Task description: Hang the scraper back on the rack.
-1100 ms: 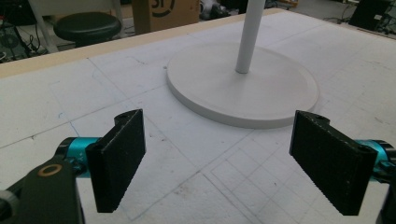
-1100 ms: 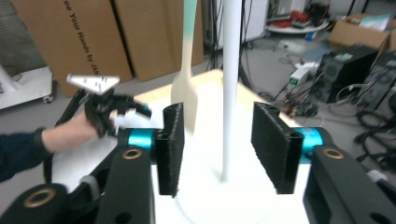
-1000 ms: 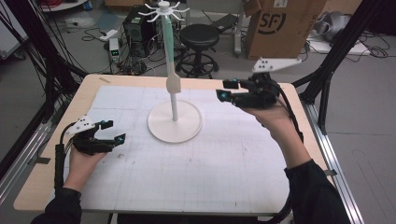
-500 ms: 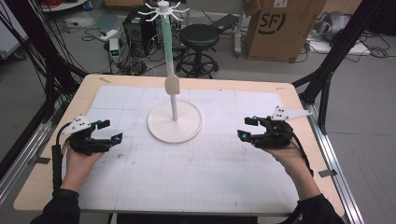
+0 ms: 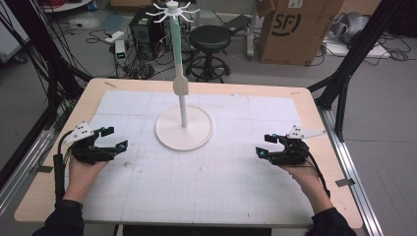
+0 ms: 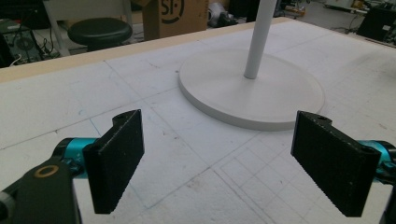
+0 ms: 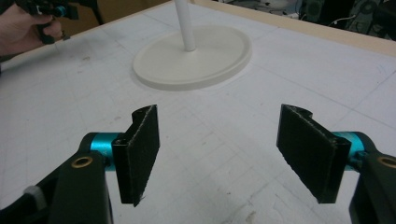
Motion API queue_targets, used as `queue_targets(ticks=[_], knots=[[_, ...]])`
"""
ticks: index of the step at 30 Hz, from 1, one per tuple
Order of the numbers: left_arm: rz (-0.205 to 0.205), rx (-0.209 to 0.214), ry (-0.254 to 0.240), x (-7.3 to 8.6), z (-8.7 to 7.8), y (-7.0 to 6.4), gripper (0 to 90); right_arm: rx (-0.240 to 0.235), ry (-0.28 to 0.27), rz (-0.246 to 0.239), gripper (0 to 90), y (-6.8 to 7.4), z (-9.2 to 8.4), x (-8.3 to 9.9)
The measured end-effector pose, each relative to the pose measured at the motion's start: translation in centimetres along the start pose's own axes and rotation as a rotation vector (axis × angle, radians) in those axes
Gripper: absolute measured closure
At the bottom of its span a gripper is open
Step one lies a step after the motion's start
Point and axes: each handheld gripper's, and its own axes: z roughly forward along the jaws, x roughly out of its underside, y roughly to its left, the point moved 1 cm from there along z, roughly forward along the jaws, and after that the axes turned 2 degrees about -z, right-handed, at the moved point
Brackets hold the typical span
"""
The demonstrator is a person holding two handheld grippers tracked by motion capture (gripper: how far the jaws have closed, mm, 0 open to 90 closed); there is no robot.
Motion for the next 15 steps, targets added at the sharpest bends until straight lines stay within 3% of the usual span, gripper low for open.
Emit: queue_targets(ticks=[8, 15], knots=[[0.004, -0.001, 0.005, 0.08, 0.08, -0.05, 17.8, 0.005, 0.03, -0.007, 29.4, 0.2, 0.58, 0.46], [0.013, -0.003, 0.013, 0.14, 0.18, -0.06, 17.8, 0.009, 0.023, 0.0, 29.4, -0.06, 0.51, 0.58]])
